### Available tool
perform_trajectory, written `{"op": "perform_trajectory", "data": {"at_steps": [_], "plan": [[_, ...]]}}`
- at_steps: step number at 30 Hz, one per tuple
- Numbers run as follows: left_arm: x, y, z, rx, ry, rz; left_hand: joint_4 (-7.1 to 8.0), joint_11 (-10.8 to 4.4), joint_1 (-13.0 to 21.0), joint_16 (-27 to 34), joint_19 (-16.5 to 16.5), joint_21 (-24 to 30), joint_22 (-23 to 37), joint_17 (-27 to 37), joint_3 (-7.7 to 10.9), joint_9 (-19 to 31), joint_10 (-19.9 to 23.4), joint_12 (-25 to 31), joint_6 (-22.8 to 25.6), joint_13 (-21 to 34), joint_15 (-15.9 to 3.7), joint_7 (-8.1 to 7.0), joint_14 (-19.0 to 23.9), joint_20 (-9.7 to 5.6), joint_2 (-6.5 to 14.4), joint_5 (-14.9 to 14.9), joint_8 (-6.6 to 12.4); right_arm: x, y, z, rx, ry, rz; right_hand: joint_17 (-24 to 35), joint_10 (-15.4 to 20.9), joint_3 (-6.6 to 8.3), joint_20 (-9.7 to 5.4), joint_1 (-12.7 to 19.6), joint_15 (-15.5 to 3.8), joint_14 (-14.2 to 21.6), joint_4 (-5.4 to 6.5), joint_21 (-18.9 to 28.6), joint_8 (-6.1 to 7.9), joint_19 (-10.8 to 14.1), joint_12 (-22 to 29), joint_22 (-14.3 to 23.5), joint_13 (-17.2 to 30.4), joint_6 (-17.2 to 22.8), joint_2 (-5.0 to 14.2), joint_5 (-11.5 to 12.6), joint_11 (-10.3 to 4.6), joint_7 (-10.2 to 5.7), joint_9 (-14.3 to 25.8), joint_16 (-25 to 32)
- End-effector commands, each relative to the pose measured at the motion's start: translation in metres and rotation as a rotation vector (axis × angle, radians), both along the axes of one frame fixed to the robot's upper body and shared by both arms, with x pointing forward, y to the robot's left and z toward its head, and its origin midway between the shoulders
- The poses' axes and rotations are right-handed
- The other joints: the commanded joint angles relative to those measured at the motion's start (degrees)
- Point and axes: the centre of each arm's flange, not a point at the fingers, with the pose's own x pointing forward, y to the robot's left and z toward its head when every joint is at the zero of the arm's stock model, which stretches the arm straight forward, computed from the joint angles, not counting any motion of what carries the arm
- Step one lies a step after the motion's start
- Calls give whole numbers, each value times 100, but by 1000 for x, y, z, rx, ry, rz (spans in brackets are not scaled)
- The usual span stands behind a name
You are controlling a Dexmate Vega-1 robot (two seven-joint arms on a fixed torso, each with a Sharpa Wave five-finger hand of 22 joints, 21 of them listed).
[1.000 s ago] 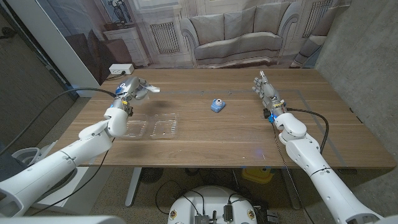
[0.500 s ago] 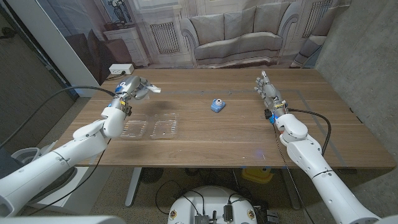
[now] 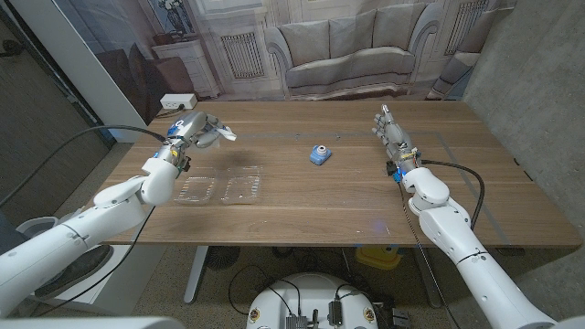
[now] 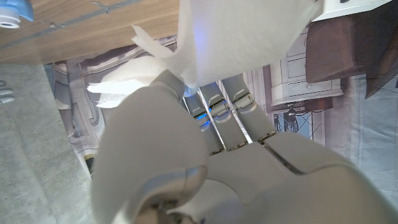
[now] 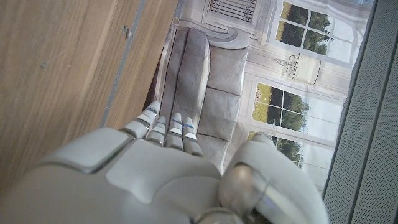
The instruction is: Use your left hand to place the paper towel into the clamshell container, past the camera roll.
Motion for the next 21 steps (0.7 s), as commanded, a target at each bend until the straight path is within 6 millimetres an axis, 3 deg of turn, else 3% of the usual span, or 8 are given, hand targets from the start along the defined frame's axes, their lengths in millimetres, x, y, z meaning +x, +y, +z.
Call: {"op": "perform_trajectory", "data": {"at_steps": [1,21], "plan": [[-5,3,-5,35,4,-77,6,-6,16,-9,-44,67,15,28,-17,3,74,-27,124,-11,-309,-6,52,-178,-40,-1,58,-5,9,-4,11,0,-9,12,51,1,-97,15,2,37,-36,-4,0,61,-7,22,13,24,18,-4,-5,18,12,6],[-14,-1,-10,104,45,-154,3,43,29,-82,-207,110,-4,119,-2,-32,76,-108,118,32,-290,23,-93,-112,-40,6,15,-11,19,-8,12,-8,-15,12,49,-6,-95,15,-1,39,-44,-26,0,72,-9,23,13,26,23,-4,5,19,12,4]]}}
